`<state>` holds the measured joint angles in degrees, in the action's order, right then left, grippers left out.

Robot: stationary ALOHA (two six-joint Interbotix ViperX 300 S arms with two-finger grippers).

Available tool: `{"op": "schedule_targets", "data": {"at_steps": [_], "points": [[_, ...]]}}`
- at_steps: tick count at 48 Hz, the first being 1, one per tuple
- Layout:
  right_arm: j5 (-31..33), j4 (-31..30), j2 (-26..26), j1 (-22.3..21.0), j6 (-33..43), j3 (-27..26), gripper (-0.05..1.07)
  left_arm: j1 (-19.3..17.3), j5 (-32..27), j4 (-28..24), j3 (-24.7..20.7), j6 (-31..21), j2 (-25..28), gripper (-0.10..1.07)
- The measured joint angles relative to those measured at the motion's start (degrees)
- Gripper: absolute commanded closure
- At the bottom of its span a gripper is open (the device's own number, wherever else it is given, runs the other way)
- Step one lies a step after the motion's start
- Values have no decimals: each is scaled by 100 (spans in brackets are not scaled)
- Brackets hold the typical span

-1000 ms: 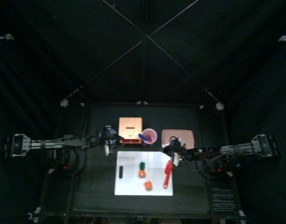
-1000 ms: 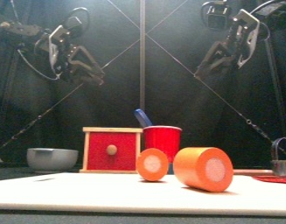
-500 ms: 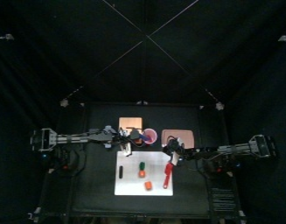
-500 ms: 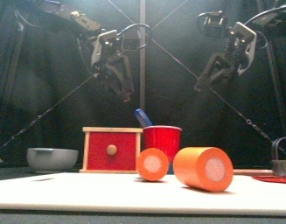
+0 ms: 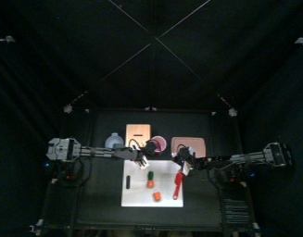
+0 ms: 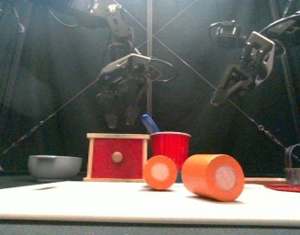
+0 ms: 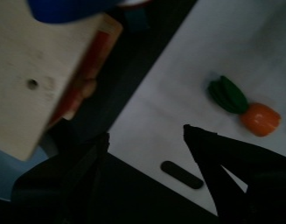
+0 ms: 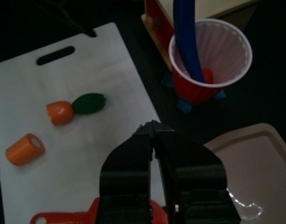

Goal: Grab carrot top

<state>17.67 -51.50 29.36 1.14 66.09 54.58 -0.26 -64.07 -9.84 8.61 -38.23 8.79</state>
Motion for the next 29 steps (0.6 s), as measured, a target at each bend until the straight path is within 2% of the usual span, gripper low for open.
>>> {"op": "schedule_targets", "data": {"at_steps": [8,21,29], "points": [[0,70,35,-18,0,123,95,299,237,79,-158,-1389,167,-3],[9,255,193,-97,0,334,95,782,888,-360,-149,-3902,483,-3],[18,369,290,-202,0,422,95,1046,967,-545,-149,-5080,747,-3]]}}
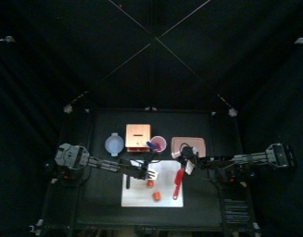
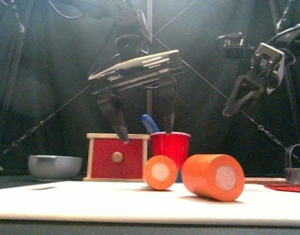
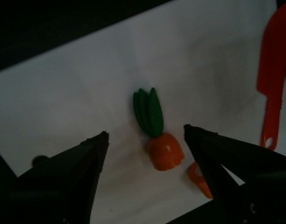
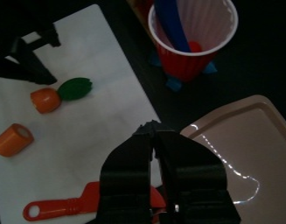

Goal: Grab carrot top

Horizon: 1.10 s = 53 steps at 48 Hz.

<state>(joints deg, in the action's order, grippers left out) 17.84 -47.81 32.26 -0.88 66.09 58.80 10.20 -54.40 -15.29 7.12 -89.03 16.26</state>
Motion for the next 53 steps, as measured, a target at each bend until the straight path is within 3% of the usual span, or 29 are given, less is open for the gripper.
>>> {"op": "schedule_targets", "data": {"at_steps": [6,13,39,53], "points": [[9,35,18,-62,0,44,95,176,26,-35,0,-650,149,-3],[9,44,18,-79,0,53,95,299,70,-35,0,-870,246,-3],[9,44,26,-79,0,193,95,343,290,299,-272,-932,703,-1],[0,53,26,-79,9,308,95,334,308,343,-272,-923,853,14]]}}
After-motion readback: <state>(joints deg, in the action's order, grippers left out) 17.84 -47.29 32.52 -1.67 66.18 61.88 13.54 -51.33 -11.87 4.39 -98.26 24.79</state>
